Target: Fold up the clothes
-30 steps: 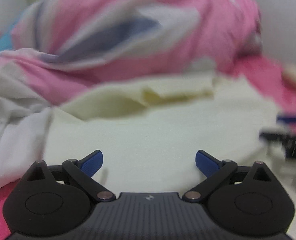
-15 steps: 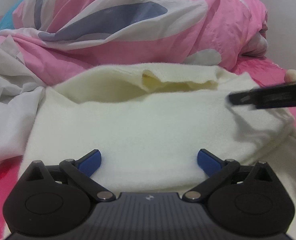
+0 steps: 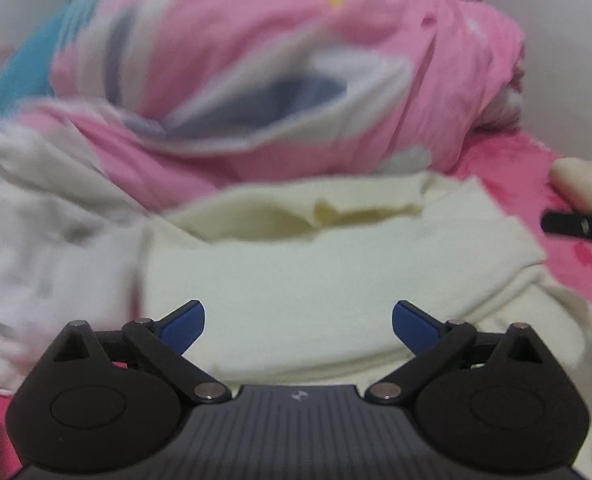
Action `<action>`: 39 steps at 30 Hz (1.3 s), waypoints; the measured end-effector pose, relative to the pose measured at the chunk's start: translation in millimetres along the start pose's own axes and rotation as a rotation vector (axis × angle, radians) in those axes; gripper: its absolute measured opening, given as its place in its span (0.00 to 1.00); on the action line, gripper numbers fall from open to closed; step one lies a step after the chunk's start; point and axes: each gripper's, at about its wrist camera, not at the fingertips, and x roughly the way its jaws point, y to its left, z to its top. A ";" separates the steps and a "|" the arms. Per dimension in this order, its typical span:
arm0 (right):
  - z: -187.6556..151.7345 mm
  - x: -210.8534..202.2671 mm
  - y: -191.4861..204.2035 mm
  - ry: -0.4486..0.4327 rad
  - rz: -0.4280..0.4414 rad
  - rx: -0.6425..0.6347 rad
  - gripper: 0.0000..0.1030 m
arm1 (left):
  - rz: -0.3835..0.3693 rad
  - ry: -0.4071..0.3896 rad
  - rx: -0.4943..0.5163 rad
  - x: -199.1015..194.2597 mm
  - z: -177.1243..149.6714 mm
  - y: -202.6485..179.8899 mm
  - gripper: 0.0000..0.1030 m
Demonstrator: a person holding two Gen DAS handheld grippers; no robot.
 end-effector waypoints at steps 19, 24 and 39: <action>-142.2 -90.6 89.7 0.124 -0.153 -0.154 0.85 | -0.040 0.041 0.036 -84.7 -143.3 14.2 1.00; -168.5 -72.0 93.4 0.165 -0.249 -0.243 0.92 | -0.018 0.044 -0.070 -62.4 -172.9 16.9 1.00; -170.1 -74.4 89.0 0.163 -0.271 -0.155 0.99 | 0.006 0.064 -0.127 -67.5 -176.3 14.9 1.00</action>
